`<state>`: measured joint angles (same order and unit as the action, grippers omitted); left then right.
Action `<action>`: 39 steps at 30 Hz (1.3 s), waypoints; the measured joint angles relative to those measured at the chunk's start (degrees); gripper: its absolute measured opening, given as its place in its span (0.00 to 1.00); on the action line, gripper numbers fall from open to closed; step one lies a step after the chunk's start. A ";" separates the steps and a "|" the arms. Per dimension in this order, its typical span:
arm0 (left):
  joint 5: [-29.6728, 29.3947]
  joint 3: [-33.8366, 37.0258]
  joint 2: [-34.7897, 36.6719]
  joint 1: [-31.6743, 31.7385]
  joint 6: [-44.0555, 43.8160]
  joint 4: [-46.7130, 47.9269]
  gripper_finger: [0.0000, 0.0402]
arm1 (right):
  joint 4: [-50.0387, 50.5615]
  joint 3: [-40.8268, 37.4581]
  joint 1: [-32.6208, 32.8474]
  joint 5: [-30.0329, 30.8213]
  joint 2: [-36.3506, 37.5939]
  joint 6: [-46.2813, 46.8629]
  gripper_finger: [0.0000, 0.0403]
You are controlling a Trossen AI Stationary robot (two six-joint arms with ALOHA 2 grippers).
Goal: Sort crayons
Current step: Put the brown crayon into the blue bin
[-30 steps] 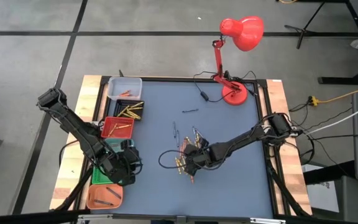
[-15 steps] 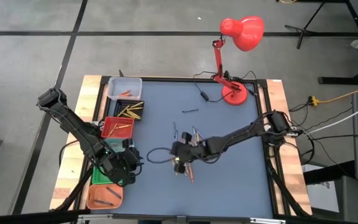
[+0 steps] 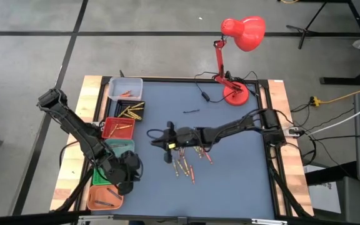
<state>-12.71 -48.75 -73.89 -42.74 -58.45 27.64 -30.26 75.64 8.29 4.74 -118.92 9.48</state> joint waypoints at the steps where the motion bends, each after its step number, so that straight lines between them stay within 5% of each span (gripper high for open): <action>1: 0.78 0.02 0.00 -0.13 -0.79 -0.03 0.22 | -1.65 0.82 -0.23 -0.09 -1.22 -0.71 0.05; 19: 2.82 0.02 0.02 -0.61 -4.00 -0.31 0.22 | -0.79 39.28 -1.33 -4.40 -26.41 -9.57 0.05; 39: 1.49 0.02 0.00 -0.55 -3.94 -0.33 0.22 | -0.05 42.95 -3.12 -5.52 -29.54 -17.38 0.05</action>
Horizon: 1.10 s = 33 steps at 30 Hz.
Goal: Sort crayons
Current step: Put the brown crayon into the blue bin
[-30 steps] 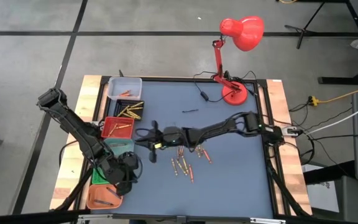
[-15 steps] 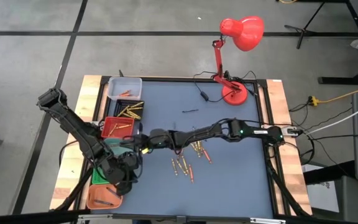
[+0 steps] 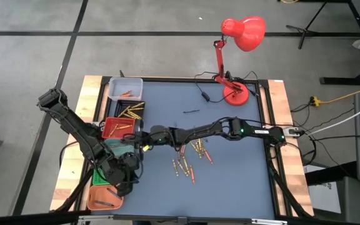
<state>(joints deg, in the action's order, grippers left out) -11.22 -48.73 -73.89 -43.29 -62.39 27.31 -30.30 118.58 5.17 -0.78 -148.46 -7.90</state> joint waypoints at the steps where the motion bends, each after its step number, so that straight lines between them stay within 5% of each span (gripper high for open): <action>1: 0.00 0.00 0.00 0.00 0.00 0.00 0.22 | -0.02 0.00 0.00 -0.13 0.00 0.00 0.05; 33: -0.28 -0.01 0.00 0.00 0.02 0.04 0.22 | -6.49 -0.07 0.00 -0.33 -6.40 0.09 0.08</action>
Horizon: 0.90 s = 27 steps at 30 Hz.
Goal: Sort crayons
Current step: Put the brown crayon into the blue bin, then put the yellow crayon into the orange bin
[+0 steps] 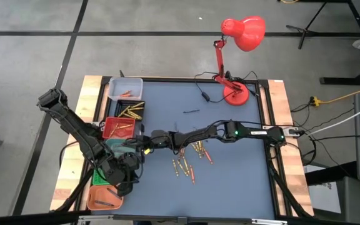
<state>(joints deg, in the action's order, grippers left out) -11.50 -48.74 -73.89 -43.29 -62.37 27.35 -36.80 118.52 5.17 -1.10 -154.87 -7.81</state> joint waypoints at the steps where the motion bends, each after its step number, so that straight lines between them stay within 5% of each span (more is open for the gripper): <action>1: -0.21 -0.01 0.00 0.00 0.00 0.00 0.22 | 0.00 0.00 0.00 0.00 0.00 -0.02 0.10; 8: -1.27 -0.01 0.00 0.02 0.02 0.00 0.22 | 0.87 0.00 0.02 0.57 0.00 0.00 0.25; 16: -2.56 -0.01 0.02 0.00 0.02 -0.07 0.22 | 6.87 0.00 0.07 0.57 3.15 0.00 0.27; 27: -7.79 -0.01 0.00 0.05 8.62 -3.00 0.22 | 45.17 0.09 0.07 0.63 15.29 0.00 0.27</action>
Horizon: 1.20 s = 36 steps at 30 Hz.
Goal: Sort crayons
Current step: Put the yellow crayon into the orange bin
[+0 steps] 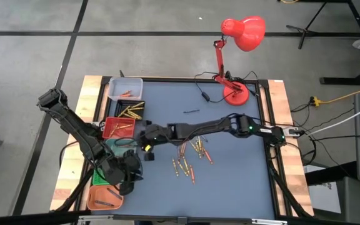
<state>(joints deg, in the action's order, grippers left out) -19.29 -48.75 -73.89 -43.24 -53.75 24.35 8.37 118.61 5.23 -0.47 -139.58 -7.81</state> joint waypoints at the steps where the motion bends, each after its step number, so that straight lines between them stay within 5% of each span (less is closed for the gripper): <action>1: -0.54 0.00 0.00 0.13 1.31 -0.86 0.22 | 4.14 0.00 -0.02 0.00 0.97 0.01 0.27; 8: -5.76 -0.02 0.00 1.68 10.99 -6.45 0.22 | 26.90 -0.02 0.05 1.94 6.92 0.07 0.27; 20: -4.86 -0.04 -2.33 7.83 32.29 -14.86 0.22 | 59.12 -0.93 1.57 8.65 15.06 4.92 0.27; 25: 0.77 -0.04 -7.06 10.65 39.63 -20.51 0.22 | 63.53 -7.09 3.05 11.46 20.62 8.04 0.27; 36: 9.62 -0.04 -16.95 17.17 51.39 -29.87 0.22 | 58.18 -33.19 9.21 17.49 36.09 21.97 0.27</action>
<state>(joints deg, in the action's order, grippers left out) -9.67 -48.80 -90.83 -26.07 -2.37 -5.52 66.55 85.42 14.45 17.02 -103.49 14.16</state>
